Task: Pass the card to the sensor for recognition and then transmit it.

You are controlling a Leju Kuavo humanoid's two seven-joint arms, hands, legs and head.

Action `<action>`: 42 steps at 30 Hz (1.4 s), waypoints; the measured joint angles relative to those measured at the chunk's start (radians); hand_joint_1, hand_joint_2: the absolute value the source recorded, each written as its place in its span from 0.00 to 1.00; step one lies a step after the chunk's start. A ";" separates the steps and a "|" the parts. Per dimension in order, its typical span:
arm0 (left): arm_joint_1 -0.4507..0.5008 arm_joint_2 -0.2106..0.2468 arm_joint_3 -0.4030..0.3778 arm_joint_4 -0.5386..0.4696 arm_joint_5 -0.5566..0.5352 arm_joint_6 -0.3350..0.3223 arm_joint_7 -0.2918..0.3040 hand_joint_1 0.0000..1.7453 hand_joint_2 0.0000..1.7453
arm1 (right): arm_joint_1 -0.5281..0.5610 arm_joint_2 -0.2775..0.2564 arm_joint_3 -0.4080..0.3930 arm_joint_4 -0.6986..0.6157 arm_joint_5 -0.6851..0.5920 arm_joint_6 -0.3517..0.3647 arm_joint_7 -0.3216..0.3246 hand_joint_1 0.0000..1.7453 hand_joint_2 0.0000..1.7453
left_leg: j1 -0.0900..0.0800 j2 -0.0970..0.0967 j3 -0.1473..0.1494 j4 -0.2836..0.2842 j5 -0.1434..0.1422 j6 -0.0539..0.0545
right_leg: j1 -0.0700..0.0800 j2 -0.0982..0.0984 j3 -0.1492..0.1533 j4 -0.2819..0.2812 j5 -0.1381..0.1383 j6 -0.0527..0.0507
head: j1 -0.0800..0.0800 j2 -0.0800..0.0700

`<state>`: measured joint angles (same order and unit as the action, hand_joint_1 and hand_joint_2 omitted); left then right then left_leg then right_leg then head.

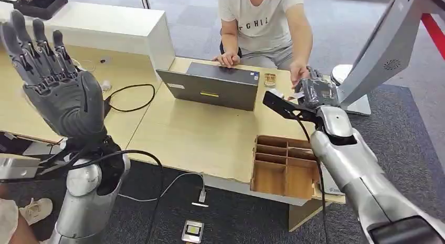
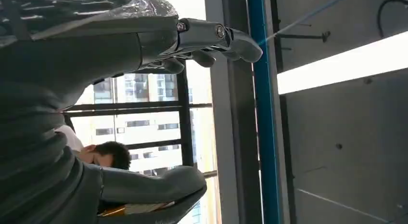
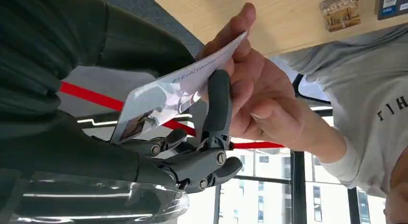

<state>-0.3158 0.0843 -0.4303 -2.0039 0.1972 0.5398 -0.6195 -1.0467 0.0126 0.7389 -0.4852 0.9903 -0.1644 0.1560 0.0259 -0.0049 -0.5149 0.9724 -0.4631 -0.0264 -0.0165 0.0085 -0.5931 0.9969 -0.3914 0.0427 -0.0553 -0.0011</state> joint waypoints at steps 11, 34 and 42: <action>0.001 0.000 0.000 0.010 0.002 0.000 0.000 0.00 1.00 | -0.001 0.000 0.018 0.040 0.009 0.000 0.000 1.00 1.00 | 0.000 0.000 0.000 0.000 0.000 0.000 | 0.000 0.000 0.000 0.000 0.000 0.000 | 0.000 0.000; 0.016 -0.004 0.011 0.016 -0.008 0.014 -0.003 0.00 1.00 | -0.001 -0.015 0.032 0.049 -0.013 -0.094 -0.069 0.00 1.00 | 0.000 0.000 0.000 0.000 0.000 0.000 | 0.000 0.000 0.000 0.000 0.000 0.000 | 0.000 0.000; 0.057 -0.002 0.037 0.004 -0.049 0.026 0.018 0.00 1.00 | 0.063 -0.084 -0.001 -0.217 -0.093 -0.134 -0.113 0.00 1.00 | 0.000 0.000 0.000 0.000 0.000 0.000 | 0.000 0.000 0.000 0.000 0.000 0.000 | 0.000 0.000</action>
<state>-0.2584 0.0828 -0.3937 -2.0001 0.1480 0.5661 -0.6016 -0.9837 -0.0710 0.7377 -0.7025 0.8971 -0.2979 0.0435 0.0258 -0.0048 -0.5146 0.9726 -0.4632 -0.0263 -0.0165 0.0086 -0.5929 0.9968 -0.3915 0.0429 -0.0553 -0.0011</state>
